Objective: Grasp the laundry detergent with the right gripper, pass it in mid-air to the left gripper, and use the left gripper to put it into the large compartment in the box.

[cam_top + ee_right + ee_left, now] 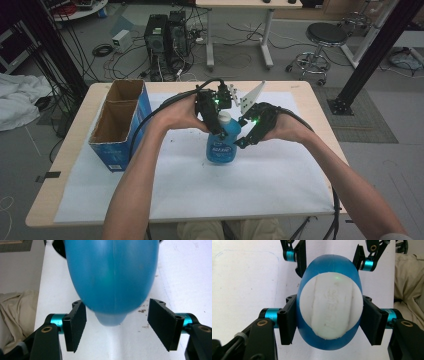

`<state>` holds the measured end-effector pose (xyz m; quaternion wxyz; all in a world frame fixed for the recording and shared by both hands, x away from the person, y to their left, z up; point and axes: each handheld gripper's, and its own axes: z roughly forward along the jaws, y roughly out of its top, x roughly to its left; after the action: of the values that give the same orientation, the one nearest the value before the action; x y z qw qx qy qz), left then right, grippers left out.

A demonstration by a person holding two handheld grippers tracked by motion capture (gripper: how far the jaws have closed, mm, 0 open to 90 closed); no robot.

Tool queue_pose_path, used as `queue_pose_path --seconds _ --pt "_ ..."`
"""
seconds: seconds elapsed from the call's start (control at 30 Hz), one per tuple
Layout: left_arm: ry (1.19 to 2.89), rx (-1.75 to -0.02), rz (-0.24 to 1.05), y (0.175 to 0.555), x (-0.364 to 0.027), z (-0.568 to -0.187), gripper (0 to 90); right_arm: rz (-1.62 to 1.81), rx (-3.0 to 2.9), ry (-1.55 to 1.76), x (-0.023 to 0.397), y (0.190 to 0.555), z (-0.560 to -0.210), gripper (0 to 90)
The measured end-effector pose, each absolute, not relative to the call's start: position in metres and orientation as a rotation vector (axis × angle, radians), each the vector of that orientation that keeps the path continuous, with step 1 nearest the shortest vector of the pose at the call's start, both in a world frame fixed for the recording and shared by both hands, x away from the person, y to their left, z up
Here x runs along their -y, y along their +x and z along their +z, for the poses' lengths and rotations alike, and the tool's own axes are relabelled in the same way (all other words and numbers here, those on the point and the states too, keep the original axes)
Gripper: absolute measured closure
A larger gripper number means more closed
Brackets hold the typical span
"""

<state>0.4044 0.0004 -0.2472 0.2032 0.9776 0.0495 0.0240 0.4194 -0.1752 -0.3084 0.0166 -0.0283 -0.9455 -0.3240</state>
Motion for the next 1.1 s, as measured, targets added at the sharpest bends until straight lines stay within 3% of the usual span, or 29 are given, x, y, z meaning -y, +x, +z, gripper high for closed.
queue_pose_path --seconds 0.53,0.8,0.9,1.1 --pt "2.725 -0.193 0.108 0.403 -0.022 -0.217 37.7 -0.892 3.052 -0.228 0.205 0.418 -0.301 23.1" --pt "2.725 -0.307 0.176 0.409 -0.053 -0.175 37.7 -0.83 3.087 -0.318 0.229 0.418 -0.3 21.9" --pt "2.711 -0.346 0.196 0.41 -0.062 -0.163 37.7 -0.815 3.102 -0.39 0.239 0.419 -0.301 13.4" --pt "2.703 -0.459 0.267 0.413 -0.095 -0.125 37.7 -0.771 3.118 -0.464 0.255 0.418 -0.306 13.4"
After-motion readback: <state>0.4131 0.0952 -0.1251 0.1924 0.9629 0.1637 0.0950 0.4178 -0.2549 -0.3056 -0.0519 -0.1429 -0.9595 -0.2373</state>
